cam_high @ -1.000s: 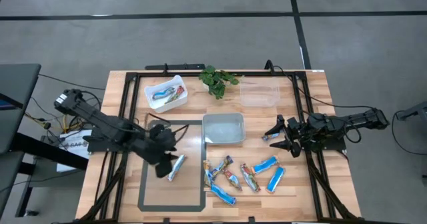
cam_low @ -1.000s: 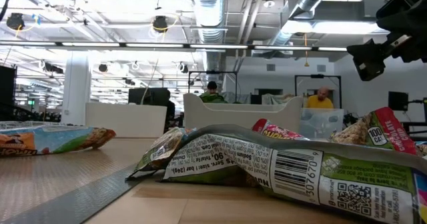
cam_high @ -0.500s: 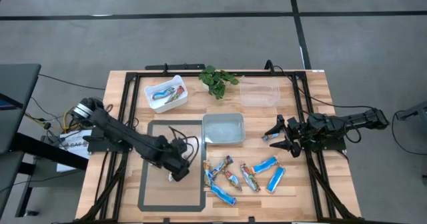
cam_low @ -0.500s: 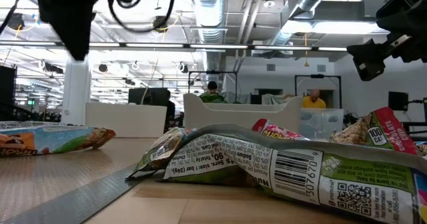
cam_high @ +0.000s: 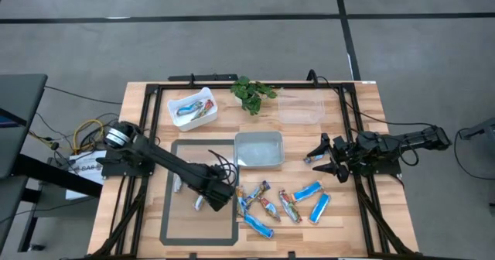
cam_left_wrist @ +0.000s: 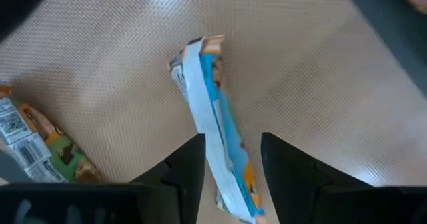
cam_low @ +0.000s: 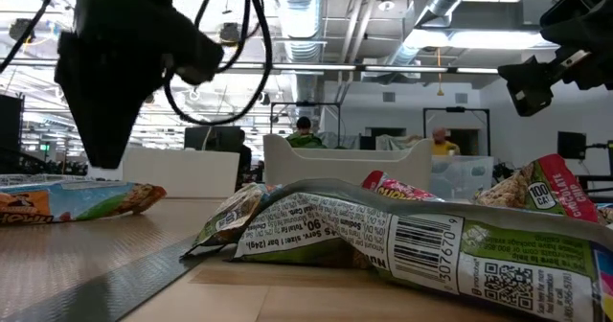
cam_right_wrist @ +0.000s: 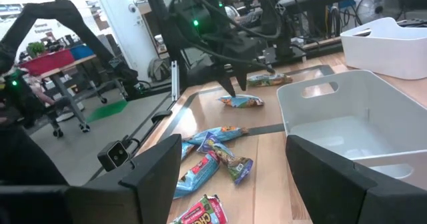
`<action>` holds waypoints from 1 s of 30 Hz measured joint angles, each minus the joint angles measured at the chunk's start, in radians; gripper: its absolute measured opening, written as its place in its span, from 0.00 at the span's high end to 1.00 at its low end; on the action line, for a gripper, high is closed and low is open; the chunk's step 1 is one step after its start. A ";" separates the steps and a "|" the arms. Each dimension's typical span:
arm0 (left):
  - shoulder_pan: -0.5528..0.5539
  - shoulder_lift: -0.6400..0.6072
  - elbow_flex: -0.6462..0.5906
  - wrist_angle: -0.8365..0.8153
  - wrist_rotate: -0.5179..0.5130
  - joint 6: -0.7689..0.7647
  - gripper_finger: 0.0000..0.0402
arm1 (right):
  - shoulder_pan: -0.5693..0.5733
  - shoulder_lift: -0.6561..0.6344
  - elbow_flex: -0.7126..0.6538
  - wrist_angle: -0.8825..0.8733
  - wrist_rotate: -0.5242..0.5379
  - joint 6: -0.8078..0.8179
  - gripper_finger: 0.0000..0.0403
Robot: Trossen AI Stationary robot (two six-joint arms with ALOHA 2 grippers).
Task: Pick and place Granola Bars by type
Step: Put the yellow granola bar into the gray bin
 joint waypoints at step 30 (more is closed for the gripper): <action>0.069 0.055 -0.086 0.139 0.092 0.042 0.85 | 0.000 0.000 0.000 0.000 0.000 0.000 0.34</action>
